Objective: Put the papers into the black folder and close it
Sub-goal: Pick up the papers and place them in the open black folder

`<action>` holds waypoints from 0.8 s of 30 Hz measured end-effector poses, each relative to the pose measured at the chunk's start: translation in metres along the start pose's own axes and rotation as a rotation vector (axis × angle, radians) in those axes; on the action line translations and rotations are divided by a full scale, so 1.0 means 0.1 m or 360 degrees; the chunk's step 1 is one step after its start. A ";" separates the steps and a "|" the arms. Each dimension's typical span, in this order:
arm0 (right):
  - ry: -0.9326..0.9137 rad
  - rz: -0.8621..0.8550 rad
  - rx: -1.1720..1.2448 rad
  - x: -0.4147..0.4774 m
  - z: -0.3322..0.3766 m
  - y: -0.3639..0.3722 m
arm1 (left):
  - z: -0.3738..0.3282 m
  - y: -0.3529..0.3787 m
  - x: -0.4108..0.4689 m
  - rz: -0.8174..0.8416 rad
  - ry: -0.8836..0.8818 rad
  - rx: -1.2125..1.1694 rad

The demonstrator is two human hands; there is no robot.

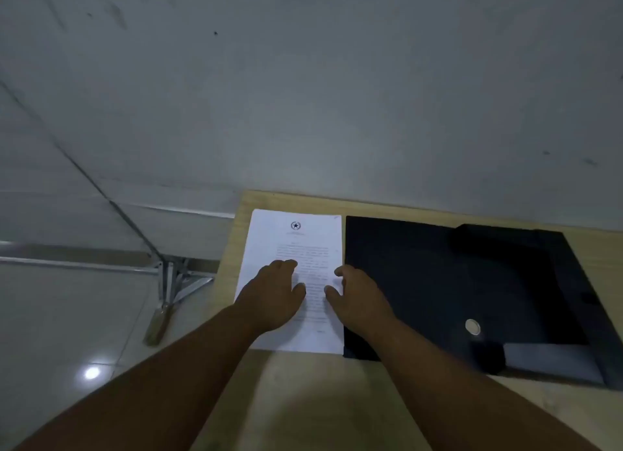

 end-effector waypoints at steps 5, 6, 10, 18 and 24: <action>0.0185 -0.0109 0.0257 0.00 -0.11 0.23 | 0.28 0.18 0.05 0.0099 -0.0114 0.0000; 0.0196 -0.0140 0.0337 0.00 -0.12 0.27 | 0.32 0.21 0.05 0.0116 -0.0123 0.0027; 0.0267 -0.0213 0.0538 0.02 -0.09 0.33 | 0.36 0.23 0.06 0.0131 -0.0097 0.0083; 0.0494 -0.0143 0.0692 0.11 -0.20 0.36 | 0.33 0.29 0.00 0.0202 -0.0064 0.0233; 0.0591 -0.0214 0.0687 0.15 -0.11 0.34 | 0.31 0.28 0.00 0.0201 -0.0048 0.0273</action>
Point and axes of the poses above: each hand's wrist, its own x-axis towards the middle knuckle, its own y-axis out of the palm, z = x × y, the point moved 6 cm from there along x, towards the middle knuckle, and after that the axes turned 14 degrees about z, right-handed, at the moved point
